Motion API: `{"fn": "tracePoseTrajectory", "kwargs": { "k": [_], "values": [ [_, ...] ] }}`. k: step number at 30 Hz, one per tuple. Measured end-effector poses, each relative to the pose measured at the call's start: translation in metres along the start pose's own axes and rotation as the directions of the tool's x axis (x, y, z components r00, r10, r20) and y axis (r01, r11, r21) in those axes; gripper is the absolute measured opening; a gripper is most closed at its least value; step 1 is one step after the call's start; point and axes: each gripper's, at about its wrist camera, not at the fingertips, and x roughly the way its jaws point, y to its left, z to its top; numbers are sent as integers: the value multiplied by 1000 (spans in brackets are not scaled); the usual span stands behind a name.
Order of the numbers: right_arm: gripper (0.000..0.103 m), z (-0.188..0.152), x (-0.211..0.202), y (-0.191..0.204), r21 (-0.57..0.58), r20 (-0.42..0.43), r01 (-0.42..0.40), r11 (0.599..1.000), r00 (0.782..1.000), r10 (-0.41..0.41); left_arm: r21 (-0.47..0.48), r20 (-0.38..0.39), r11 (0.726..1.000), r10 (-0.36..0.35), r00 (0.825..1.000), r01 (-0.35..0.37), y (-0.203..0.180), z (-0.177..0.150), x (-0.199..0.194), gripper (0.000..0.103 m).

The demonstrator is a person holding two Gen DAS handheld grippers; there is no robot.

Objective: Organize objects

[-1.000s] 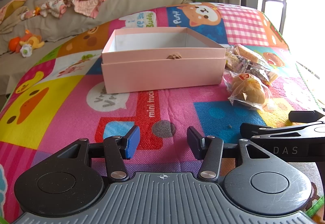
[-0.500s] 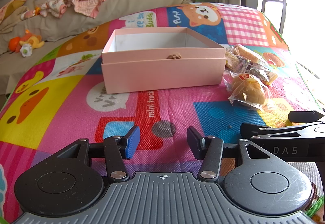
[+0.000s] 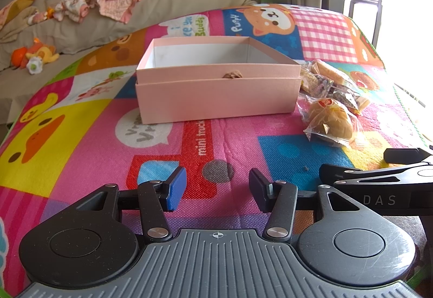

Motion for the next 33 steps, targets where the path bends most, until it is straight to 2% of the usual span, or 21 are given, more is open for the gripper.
{"fn": "tracePoseTrajectory", "kwargs": {
  "k": [20,26,33],
  "values": [
    [103,2,1,0,-3,0,-10,1000,1000,10,-4,1,1000,0,1000,0,0,1,-3,56],
    [103,7,1,1,-15,-45,-10,1000,999,9,-14,0,1000,13,1000,-13,-1,-1,-3,56],
    [103,4,-2,2,-46,-54,-12,999,999,10,-20,0,1000,18,1000,-18,0,-1,-3,56]
  ]
}}
